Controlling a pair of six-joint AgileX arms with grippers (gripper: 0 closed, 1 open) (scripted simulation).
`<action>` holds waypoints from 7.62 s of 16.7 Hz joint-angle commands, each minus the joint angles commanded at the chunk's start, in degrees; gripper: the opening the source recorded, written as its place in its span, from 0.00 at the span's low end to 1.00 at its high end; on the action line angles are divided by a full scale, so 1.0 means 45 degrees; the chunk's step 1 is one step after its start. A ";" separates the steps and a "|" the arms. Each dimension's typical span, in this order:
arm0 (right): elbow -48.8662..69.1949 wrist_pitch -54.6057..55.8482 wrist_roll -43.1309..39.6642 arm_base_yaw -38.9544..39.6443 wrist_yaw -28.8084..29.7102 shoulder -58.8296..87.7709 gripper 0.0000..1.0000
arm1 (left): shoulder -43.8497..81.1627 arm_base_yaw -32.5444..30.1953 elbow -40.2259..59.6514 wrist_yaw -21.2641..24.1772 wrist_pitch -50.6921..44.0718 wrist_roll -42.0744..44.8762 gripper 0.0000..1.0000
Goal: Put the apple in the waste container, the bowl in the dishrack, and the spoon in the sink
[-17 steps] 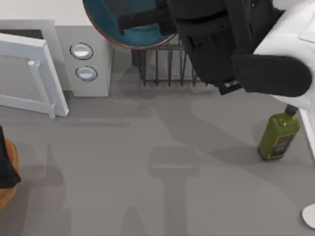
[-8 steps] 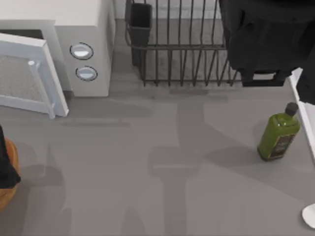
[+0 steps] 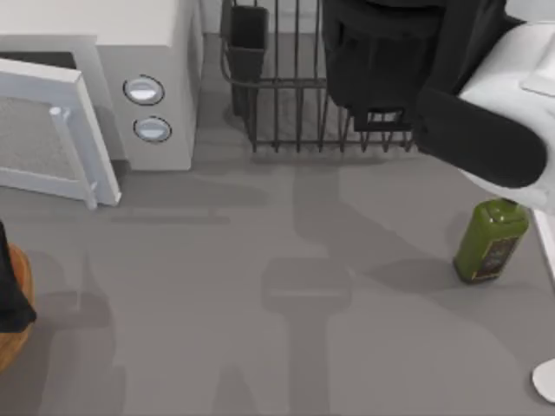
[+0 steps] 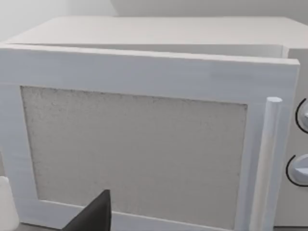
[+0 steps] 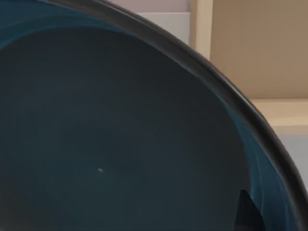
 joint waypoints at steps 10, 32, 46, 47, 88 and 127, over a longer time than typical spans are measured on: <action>-0.1112 0.6794 -0.0169 -0.3733 -0.3700 0.5461 0.00 | 0.0000 0.0000 0.0000 0.0000 0.0000 0.0000 1.00; -0.1242 0.7255 -0.0178 -0.4073 -0.4042 0.5838 1.00 | 0.0000 0.0000 0.0000 0.0000 0.0000 0.0000 1.00; -0.4407 0.6554 0.0049 -0.5357 -0.6450 0.2518 1.00 | 0.0000 0.0000 0.0000 0.0000 0.0000 0.0000 1.00; -0.5281 0.6283 0.0071 -0.5704 -0.6985 0.1549 1.00 | 0.0000 0.0000 0.0000 0.0000 0.0000 0.0000 1.00; -1.1714 -0.9375 -1.4763 -1.3440 -1.2344 -0.9756 1.00 | 0.0000 0.0000 0.0000 0.0000 0.0000 0.0000 1.00; -0.9834 -0.9118 -2.5569 -1.4353 -1.2450 0.0712 0.70 | 0.0000 0.0000 0.0000 0.0000 0.0000 0.0000 1.00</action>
